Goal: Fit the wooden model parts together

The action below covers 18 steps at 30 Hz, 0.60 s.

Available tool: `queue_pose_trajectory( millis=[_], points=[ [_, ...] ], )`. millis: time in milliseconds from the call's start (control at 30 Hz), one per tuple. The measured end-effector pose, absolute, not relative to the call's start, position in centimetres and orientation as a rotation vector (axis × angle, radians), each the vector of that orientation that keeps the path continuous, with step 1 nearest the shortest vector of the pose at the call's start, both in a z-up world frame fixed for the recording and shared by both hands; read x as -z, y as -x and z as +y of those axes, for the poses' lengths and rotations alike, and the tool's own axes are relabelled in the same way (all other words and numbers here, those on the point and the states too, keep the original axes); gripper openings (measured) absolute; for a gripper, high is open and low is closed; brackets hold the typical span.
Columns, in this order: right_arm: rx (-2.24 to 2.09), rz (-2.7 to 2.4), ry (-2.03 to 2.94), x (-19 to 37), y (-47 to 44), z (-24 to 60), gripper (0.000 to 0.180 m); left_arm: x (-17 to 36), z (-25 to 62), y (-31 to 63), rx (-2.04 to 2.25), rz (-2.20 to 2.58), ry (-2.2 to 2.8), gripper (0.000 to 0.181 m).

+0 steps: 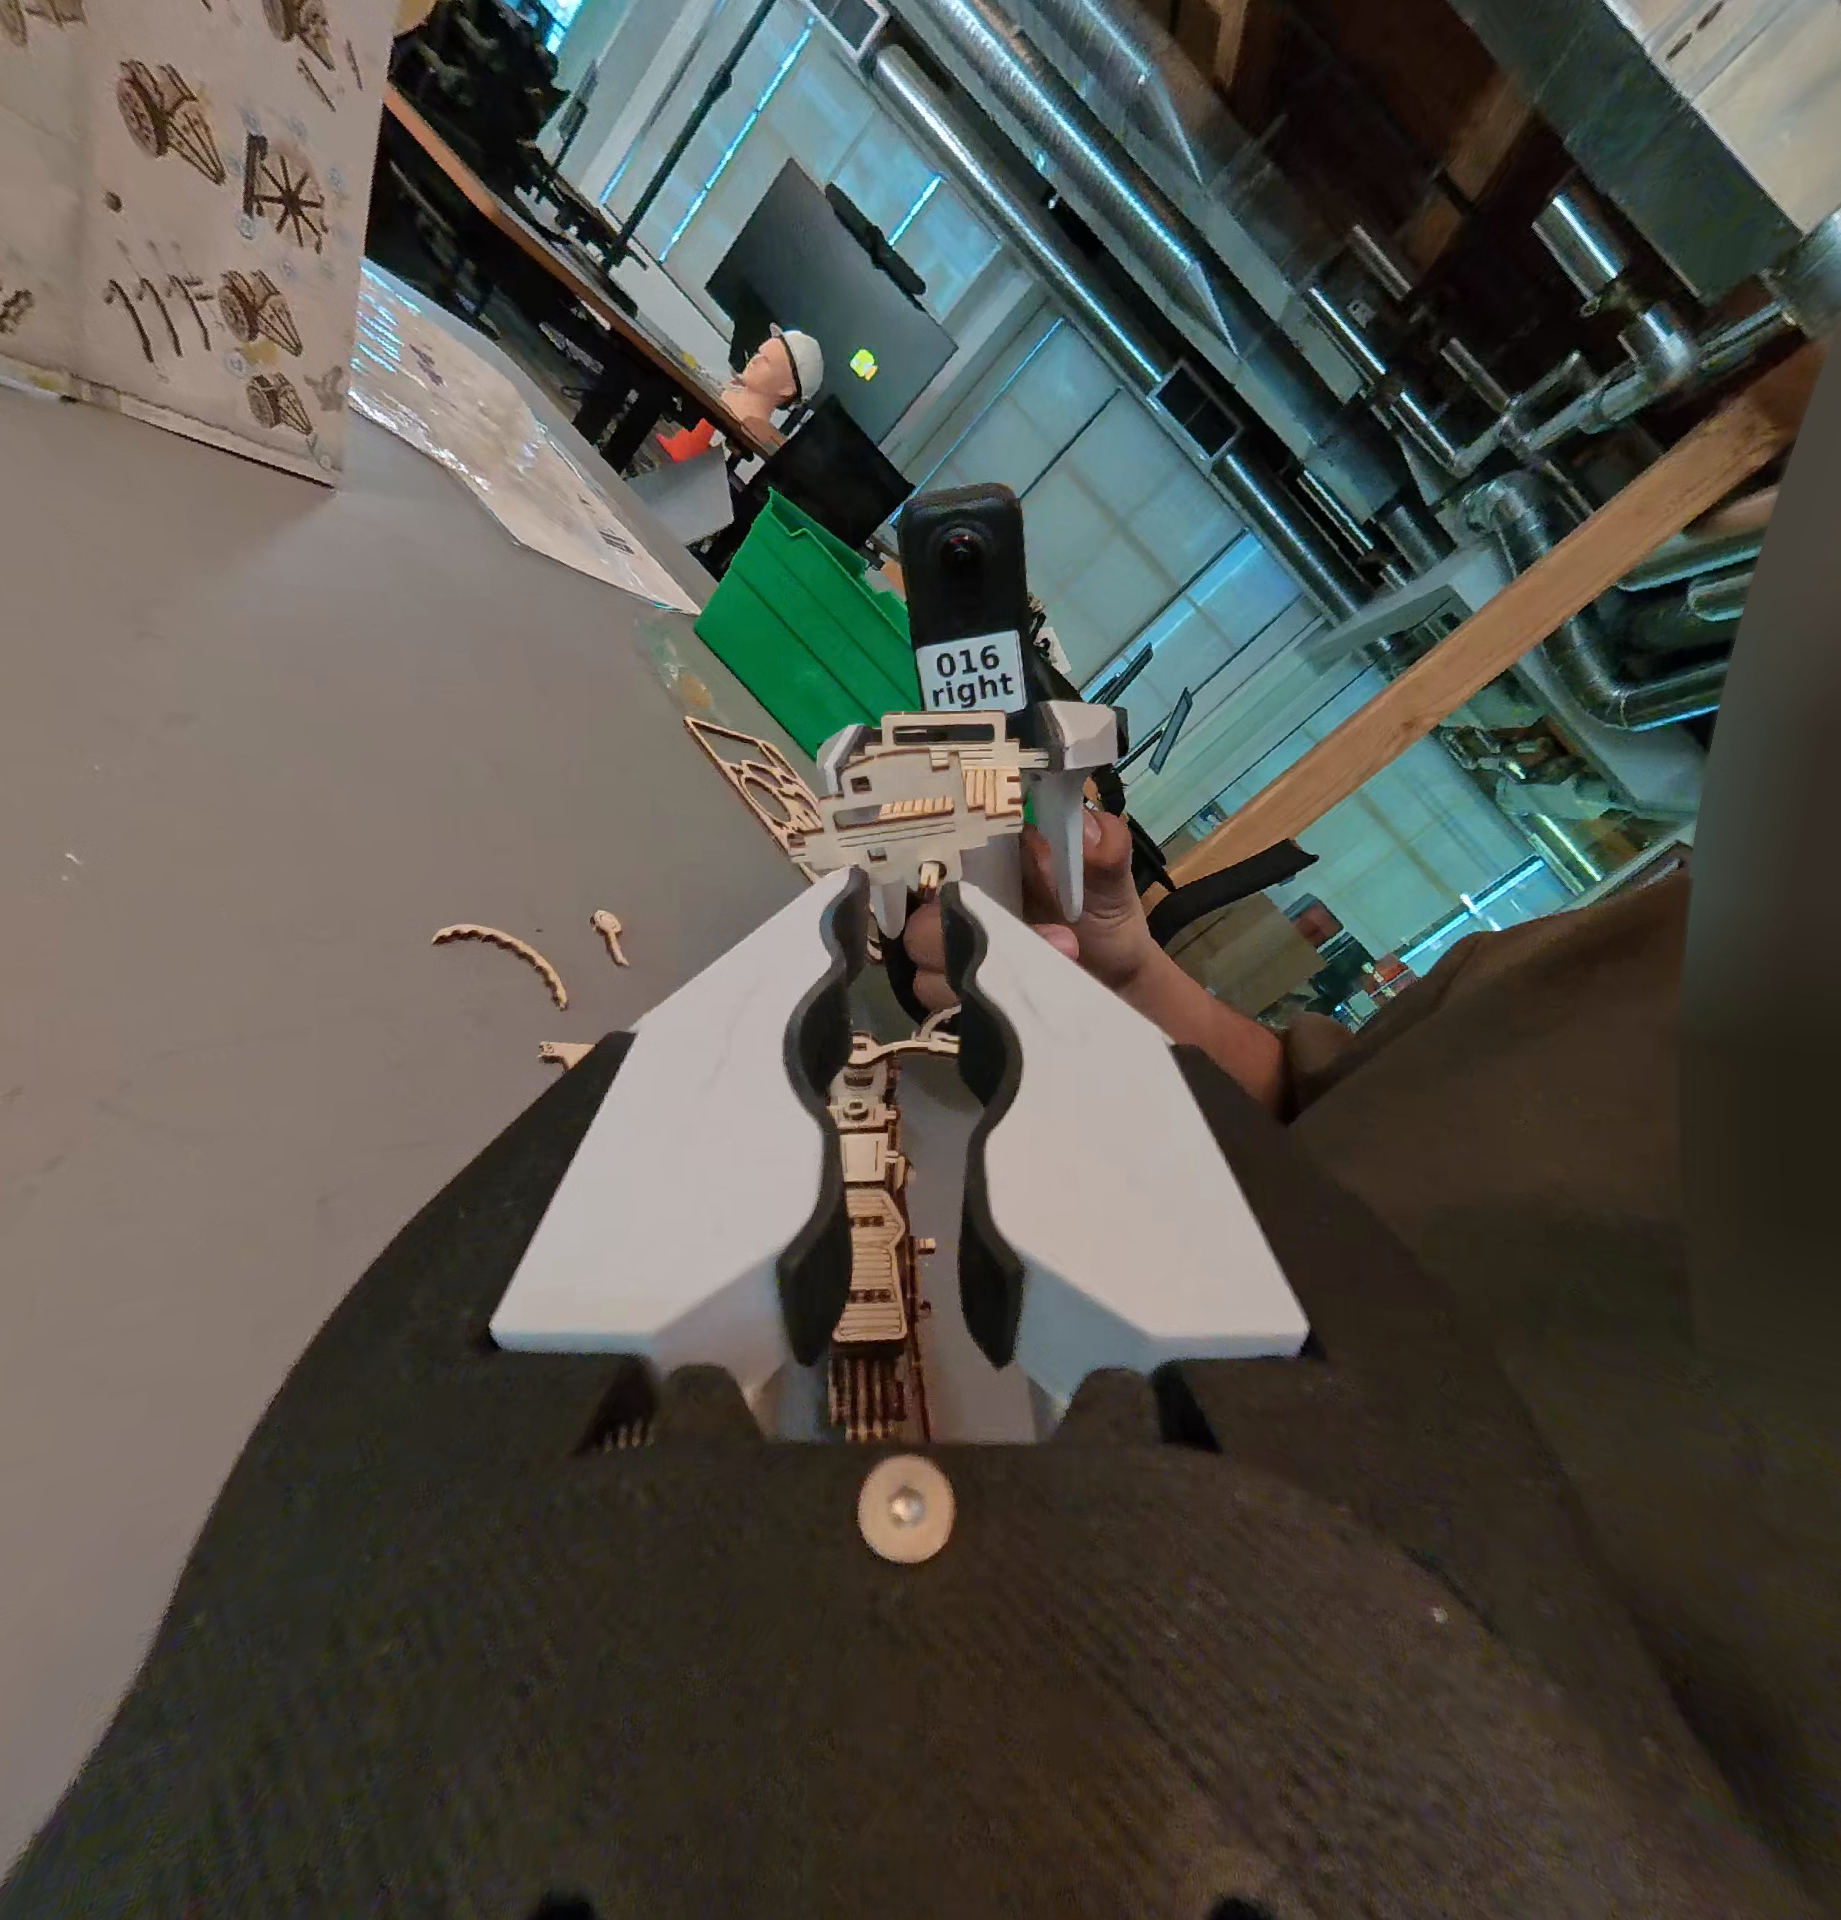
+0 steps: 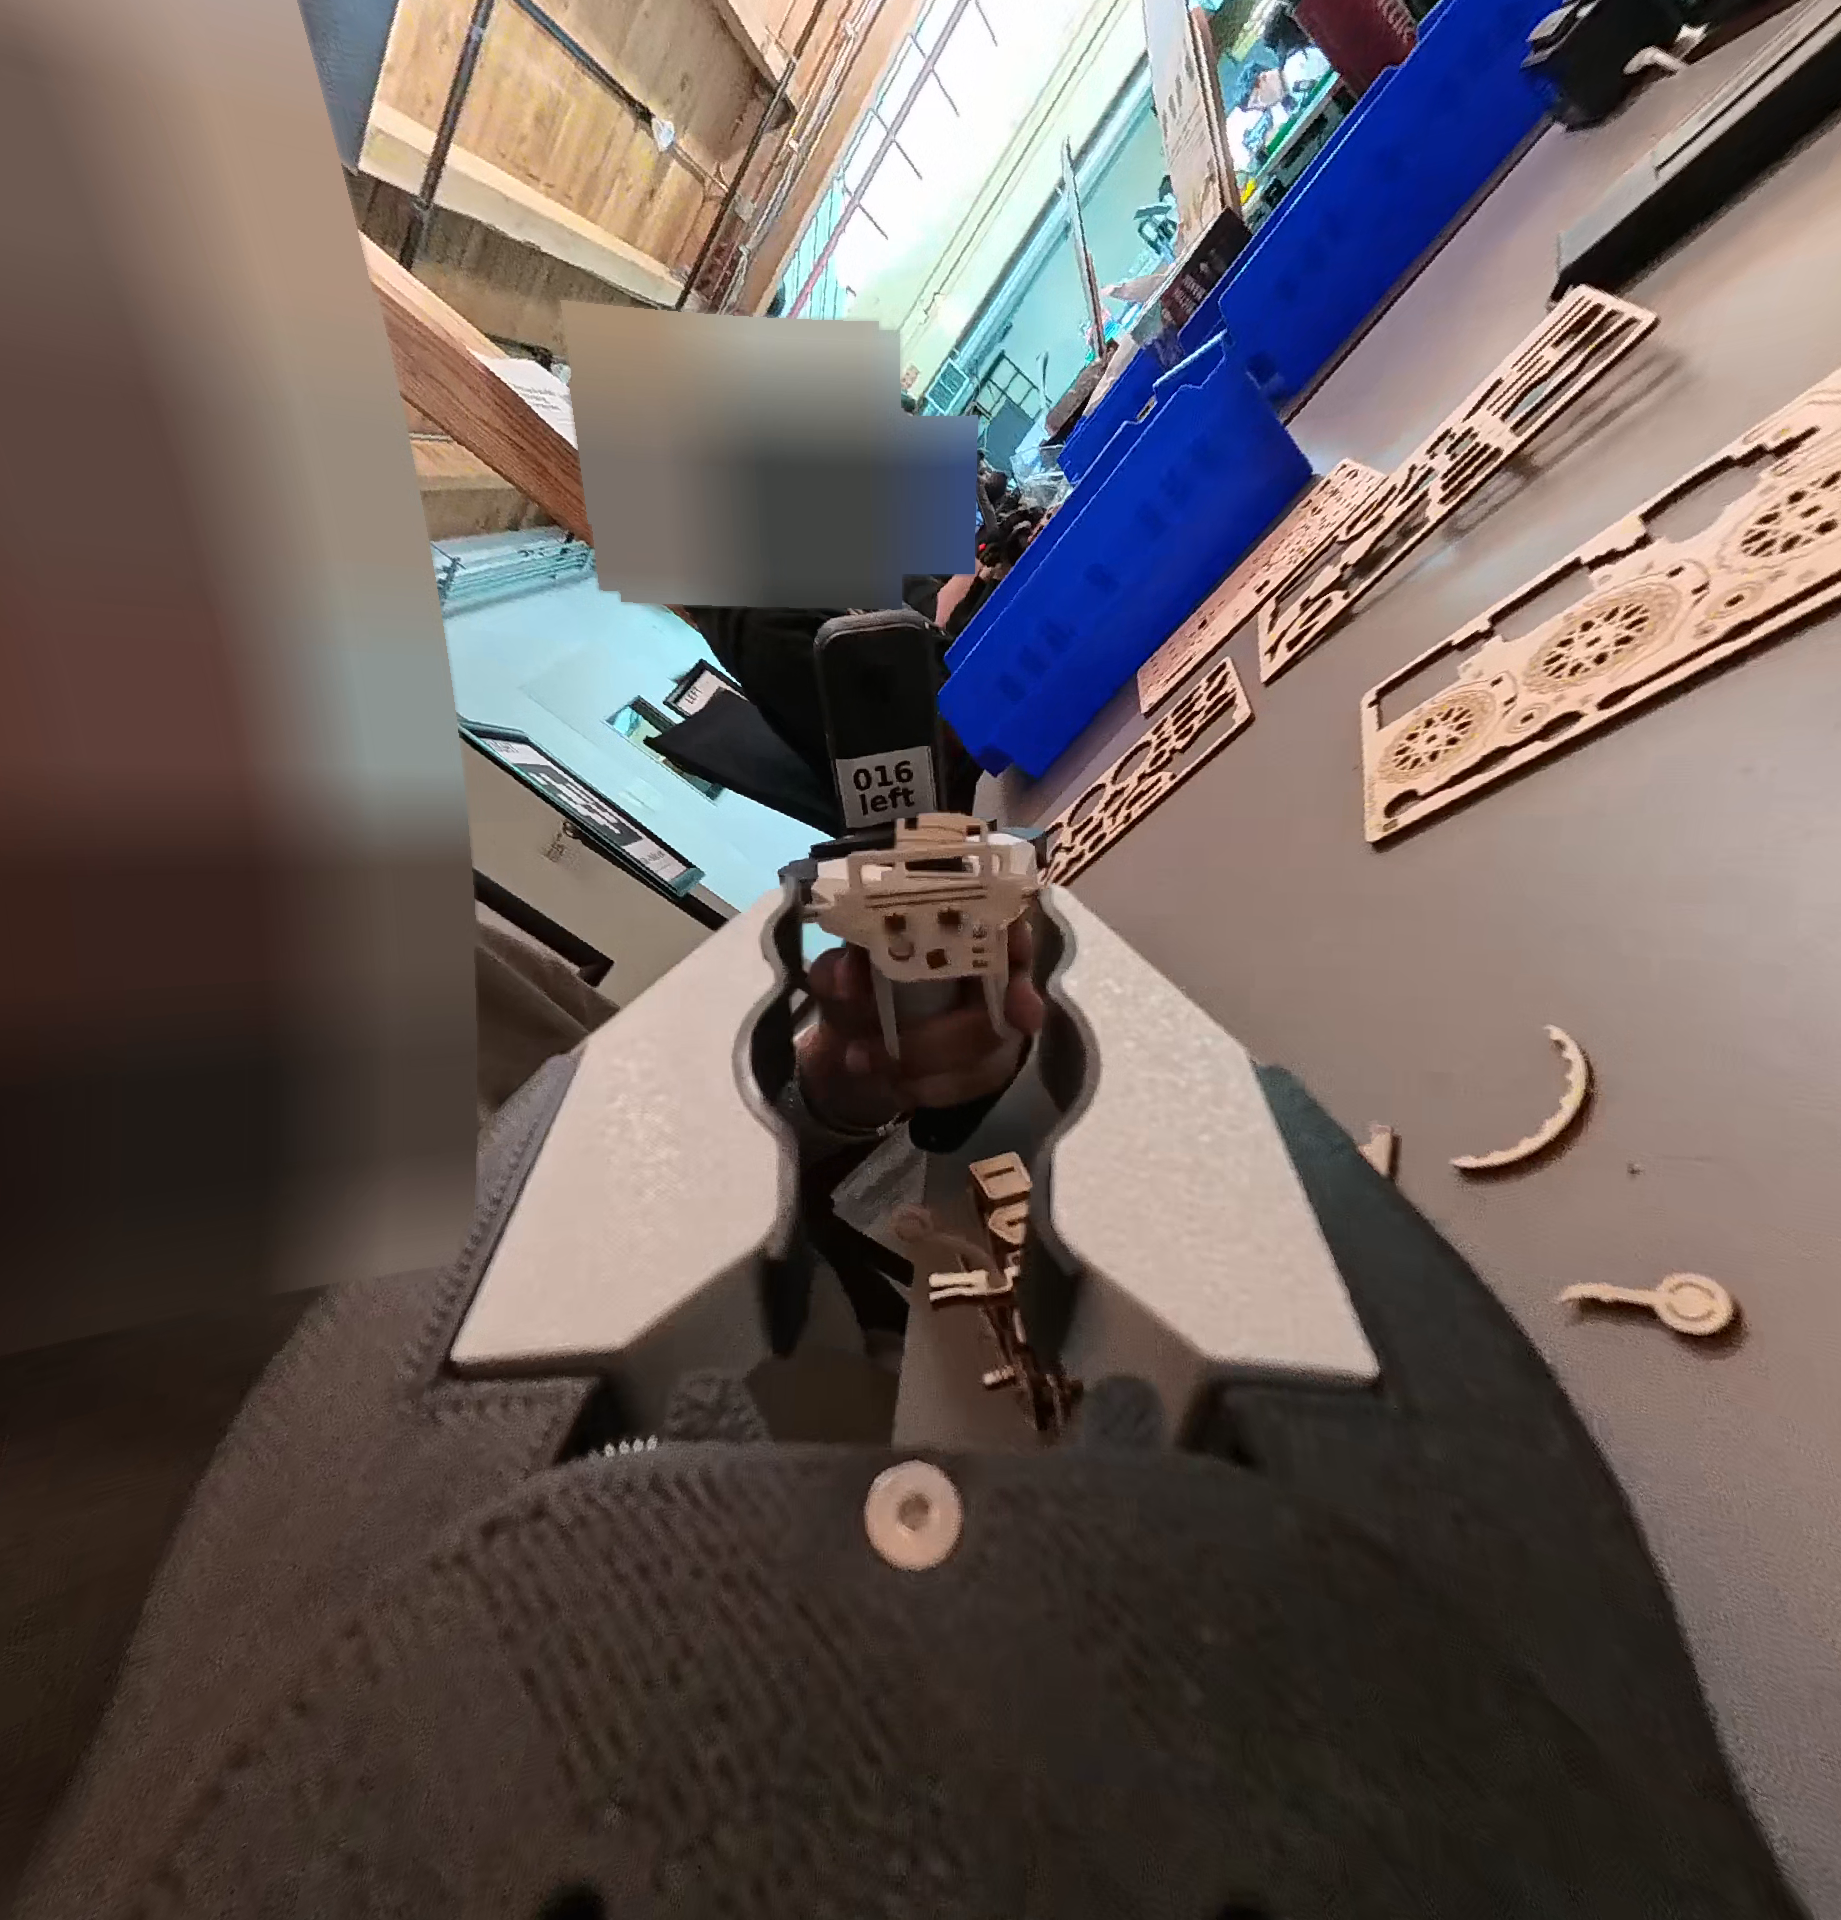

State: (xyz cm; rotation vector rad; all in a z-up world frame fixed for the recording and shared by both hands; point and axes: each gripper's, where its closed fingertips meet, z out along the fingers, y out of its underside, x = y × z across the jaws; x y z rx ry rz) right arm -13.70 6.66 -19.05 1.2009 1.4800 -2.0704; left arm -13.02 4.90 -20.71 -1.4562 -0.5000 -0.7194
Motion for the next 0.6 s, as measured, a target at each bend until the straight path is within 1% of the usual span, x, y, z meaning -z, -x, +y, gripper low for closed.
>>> queue_pose_trajectory(
  millis=[600],
  points=[
    [2.050,1.378,-1.216,19.56,13.97,6.76,0.043,21.13,5.02,13.07,0.817,-0.545,1.426,0.011]
  ],
)
